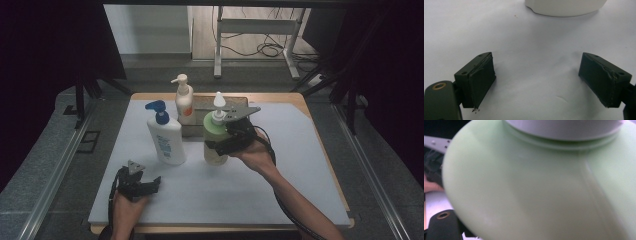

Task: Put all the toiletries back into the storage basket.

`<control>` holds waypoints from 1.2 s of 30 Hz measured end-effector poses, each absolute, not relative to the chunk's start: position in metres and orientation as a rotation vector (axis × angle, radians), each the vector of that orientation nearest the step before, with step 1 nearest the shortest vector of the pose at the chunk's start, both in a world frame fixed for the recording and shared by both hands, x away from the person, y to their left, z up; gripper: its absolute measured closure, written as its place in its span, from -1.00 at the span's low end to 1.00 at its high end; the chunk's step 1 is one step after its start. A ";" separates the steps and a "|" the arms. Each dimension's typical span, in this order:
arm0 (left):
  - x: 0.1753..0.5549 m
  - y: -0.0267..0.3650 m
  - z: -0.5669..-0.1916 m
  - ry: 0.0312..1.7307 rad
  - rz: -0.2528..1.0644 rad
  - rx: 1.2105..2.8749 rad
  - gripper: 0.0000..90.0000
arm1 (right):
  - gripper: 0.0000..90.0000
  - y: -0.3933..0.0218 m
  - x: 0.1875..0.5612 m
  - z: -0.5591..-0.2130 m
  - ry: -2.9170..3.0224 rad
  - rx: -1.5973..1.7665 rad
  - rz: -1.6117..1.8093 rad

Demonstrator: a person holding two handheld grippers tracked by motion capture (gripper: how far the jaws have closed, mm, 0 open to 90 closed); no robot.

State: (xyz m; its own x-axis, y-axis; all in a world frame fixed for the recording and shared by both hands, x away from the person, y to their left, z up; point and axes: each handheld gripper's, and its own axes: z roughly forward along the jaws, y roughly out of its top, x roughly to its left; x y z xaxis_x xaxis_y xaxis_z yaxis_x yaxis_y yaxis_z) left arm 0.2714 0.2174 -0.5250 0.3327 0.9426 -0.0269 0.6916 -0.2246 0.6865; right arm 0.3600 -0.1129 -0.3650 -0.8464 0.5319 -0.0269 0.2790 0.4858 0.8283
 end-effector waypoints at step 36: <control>0.271 0.217 -0.525 1.429 0.538 1.995 -0.71 | -0.74 -0.104 0.425 -0.339 2.291 0.862 1.247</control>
State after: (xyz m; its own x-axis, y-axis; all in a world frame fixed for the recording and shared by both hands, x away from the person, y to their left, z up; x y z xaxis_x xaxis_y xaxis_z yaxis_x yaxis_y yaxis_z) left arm 0.2715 0.2173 -0.5252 0.3321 0.9429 -0.0273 0.6907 -0.2233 0.6878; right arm 0.4248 -0.1039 -0.3391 -0.7339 0.6776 -0.0464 0.3287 0.4141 0.8488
